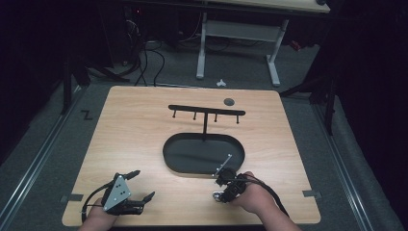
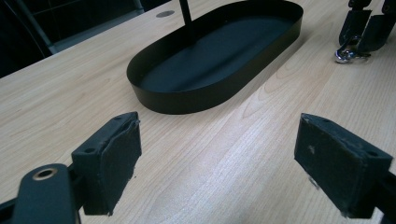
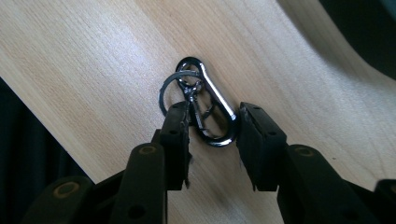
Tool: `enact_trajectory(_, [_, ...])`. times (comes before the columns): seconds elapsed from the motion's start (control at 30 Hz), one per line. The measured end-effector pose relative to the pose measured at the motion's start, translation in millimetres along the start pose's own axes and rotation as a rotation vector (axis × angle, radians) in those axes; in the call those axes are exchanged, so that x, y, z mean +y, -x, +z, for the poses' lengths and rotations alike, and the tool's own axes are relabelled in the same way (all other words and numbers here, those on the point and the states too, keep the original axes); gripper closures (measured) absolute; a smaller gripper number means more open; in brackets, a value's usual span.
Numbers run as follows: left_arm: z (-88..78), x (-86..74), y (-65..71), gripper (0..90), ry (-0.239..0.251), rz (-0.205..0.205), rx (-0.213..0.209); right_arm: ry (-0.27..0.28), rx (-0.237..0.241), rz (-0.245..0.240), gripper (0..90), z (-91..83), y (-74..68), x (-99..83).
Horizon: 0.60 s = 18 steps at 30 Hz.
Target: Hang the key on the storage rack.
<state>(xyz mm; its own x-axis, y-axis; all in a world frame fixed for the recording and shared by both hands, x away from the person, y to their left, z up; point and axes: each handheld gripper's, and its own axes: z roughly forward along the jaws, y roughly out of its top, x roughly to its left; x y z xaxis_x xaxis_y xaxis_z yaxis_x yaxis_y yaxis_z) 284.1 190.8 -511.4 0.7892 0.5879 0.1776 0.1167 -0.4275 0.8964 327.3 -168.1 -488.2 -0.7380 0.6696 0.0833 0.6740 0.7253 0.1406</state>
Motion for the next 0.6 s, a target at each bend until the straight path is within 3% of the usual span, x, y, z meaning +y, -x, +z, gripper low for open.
enact_trajectory(0.3, [0.0,0.1,-0.1,15.2,0.001,0.0,0.0,-0.005,-0.004,-0.018,67.8,1.3,-2.9,1.6])
enact_trajectory(0.6, [0.2,0.0,-0.1,15.2,0.001,0.001,-0.001,0.004,-0.038,-0.041,68.7,1.7,-7.2,2.0])
